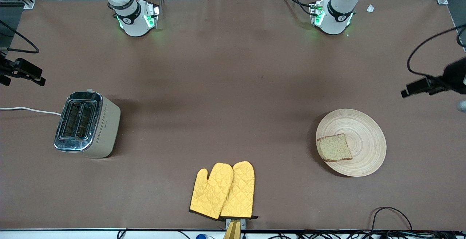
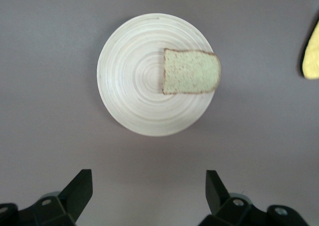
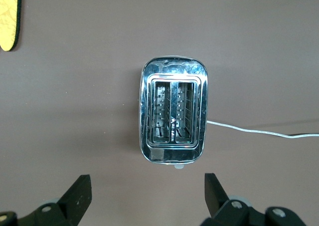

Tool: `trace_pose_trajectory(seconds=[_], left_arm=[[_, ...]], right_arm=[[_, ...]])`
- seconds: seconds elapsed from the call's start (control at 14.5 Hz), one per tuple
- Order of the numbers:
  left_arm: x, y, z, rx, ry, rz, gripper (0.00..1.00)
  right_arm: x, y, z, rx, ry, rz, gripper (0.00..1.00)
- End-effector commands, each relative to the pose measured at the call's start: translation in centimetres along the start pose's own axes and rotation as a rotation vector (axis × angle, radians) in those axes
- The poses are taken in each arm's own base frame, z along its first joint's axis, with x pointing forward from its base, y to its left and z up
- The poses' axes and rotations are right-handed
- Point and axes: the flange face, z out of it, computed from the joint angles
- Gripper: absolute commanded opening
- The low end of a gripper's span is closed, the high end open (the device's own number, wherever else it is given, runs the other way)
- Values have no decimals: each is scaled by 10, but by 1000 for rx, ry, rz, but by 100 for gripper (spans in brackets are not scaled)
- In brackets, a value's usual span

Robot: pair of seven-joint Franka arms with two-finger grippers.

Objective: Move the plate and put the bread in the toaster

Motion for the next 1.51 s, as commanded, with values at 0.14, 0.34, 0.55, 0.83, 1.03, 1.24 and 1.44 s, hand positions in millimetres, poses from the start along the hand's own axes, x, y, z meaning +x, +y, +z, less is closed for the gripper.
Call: trace_pose_trajectory(seconds=[0.14, 0.34, 0.55, 0.83, 1.03, 1.24, 1.44], left_arm=[[58, -77, 77, -166, -19, -80, 100], [75, -138, 134, -304, -35, -56, 100], [81, -195, 195, -502, -18, -13, 100], [83, -237, 262, -631, 8, 41, 98], [83, -252, 288, -653, 7, 12, 93], [81, -256, 307, -681, 3, 9, 91], [81, -259, 321, -679, 0, -6, 90]], right_arm=[[0, 2, 0, -4, -6, 2, 100], [0, 2, 0, -4, -6, 2, 100], [0, 2, 0, -4, -4, 2, 100], [0, 1, 0, 4, -4, 4, 100], [0, 0, 0, 21, -3, 5, 100], [0, 0, 0, 21, -3, 3, 100], [0, -1, 0, 21, -3, 3, 100]])
